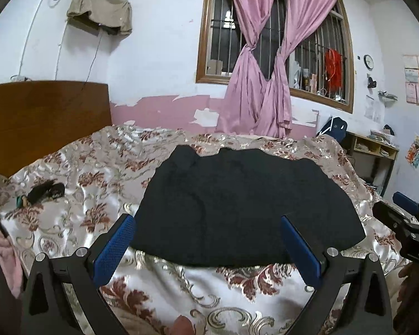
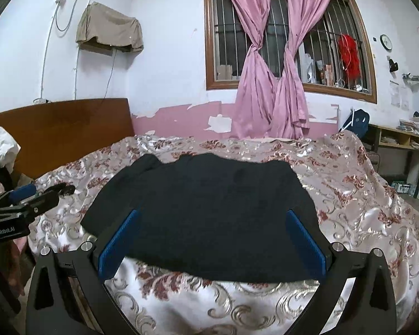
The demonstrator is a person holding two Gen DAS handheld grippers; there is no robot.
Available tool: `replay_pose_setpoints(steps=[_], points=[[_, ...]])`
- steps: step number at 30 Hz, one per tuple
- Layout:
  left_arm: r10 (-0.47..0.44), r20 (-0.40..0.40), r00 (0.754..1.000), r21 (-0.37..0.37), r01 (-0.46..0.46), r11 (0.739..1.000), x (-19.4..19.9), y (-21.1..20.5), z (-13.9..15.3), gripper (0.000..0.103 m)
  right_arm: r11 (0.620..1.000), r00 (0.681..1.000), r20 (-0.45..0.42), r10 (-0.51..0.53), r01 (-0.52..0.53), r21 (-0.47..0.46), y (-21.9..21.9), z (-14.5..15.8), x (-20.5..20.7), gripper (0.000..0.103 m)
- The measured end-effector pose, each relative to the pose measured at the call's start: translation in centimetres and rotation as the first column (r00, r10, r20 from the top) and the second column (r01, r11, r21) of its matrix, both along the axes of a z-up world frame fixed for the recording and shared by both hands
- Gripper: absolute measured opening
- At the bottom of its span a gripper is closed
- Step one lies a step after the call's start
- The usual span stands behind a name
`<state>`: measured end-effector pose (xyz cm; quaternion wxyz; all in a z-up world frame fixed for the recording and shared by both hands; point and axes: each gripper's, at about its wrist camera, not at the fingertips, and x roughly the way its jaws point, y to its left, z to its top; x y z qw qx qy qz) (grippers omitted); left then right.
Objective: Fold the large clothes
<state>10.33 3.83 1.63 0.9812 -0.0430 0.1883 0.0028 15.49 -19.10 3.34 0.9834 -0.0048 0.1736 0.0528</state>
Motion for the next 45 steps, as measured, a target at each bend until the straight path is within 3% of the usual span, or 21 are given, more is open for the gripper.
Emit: replay_pose_setpoints(steps=[2, 5, 11, 18, 25, 36, 45], points=[[0.024, -0.022, 0.999, 0.009, -0.023, 1.0, 0.0, -0.1, -0.6, 0.103, 1.0, 1.0, -0.007, -0.003, 0.003, 0.006, -0.1, -0.4, -0.5, 0.101], [0.102, -0.032, 0.994, 0.092, -0.098, 0.991, -0.4, -0.6, -1.4, 0.103, 1.0, 1.0, -0.025, -0.014, 0.014, 0.022, -0.1, -0.9, -1.1, 0.101], [0.065, -0.061, 0.996, 0.14, -0.056, 0.989, -1.6, -1.2, -2.8, 0.103, 0.997, 0.996, -0.066, -0.068, 0.066, -0.034, 0.4, -2.7, -2.4, 0.101], [0.059, -0.13, 0.99, 0.062, -0.051, 0.997, -1.9, -0.6, -4.5, 0.103, 0.998, 0.996, -0.074, -0.048, 0.044, -0.055, 0.9, -3.2, -3.2, 0.101], [0.08, -0.109, 0.991, 0.081, -0.071, 0.994, -2.6, -0.9, -4.7, 0.103, 0.999, 0.997, -0.074, 0.004, -0.008, -0.053, 1.0, -4.2, -3.7, 0.101], [0.082, -0.132, 0.988, 0.094, -0.07, 0.993, -2.4, -1.1, -5.1, 0.103, 0.999, 0.991, -0.129, -0.032, 0.027, -0.035, 0.7, -5.4, -2.7, 0.101], [0.081, -0.127, 0.989, 0.093, -0.069, 0.993, -2.4, -1.0, -5.0, 0.103, 0.999, 0.992, -0.125, -0.025, 0.021, -0.036, 0.6, -5.3, -2.7, 0.101]])
